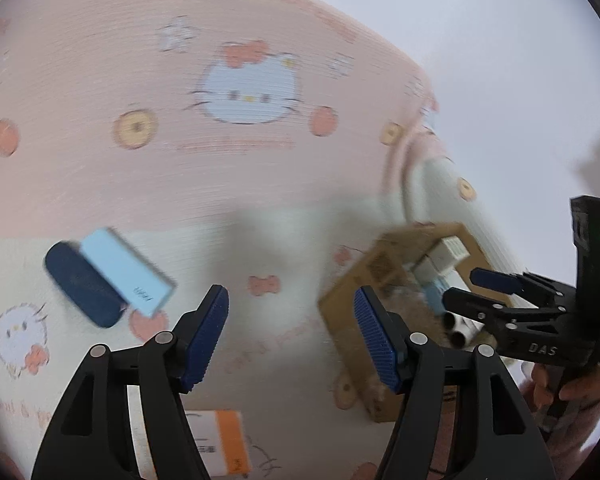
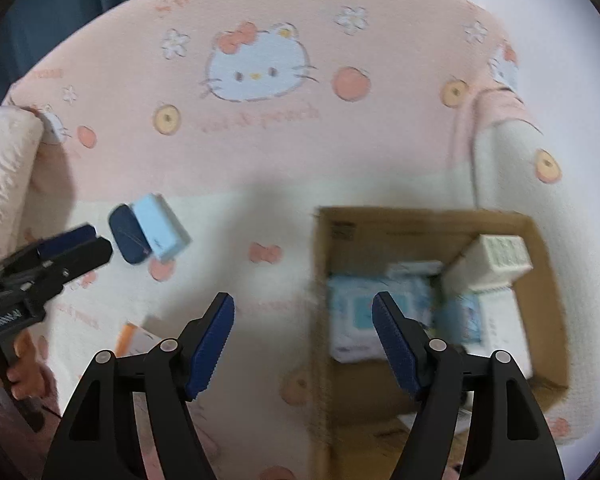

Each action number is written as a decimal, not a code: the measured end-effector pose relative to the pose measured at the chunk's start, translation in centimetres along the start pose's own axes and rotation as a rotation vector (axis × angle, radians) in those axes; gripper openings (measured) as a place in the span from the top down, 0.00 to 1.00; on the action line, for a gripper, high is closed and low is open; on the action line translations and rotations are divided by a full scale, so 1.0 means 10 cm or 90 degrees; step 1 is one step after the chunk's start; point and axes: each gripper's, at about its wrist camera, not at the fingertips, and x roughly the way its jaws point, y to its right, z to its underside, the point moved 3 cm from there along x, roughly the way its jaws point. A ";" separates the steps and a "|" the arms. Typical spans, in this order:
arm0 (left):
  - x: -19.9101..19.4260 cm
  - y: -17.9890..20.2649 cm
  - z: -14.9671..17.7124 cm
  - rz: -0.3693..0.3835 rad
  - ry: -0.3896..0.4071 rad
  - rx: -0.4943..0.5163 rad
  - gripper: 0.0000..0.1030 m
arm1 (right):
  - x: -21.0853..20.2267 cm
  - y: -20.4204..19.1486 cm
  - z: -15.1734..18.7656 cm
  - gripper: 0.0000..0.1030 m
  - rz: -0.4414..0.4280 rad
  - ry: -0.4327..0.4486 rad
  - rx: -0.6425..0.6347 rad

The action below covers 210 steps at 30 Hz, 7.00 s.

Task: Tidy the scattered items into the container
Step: 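Move both grippers to the orange-and-white tissue pack and grasp it, then lift the tissue pack off the mat with both grippers, then carry the tissue pack over the cardboard box and lower it inside, then open both grippers and withdraw them from the box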

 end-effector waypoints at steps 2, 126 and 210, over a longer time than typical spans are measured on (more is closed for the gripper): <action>-0.03 -0.17 0.07 -0.026 0.015 -0.015 0.33 | 0.03 -0.14 0.01 0.32 -0.034 0.027 0.008; 0.22 0.29 0.10 0.090 0.040 -0.049 0.61 | 0.15 -0.04 0.32 0.60 -0.227 0.179 0.162; 1.01 1.40 0.01 0.116 -0.137 0.043 0.48 | 0.18 1.23 0.53 0.69 -0.011 -0.138 0.033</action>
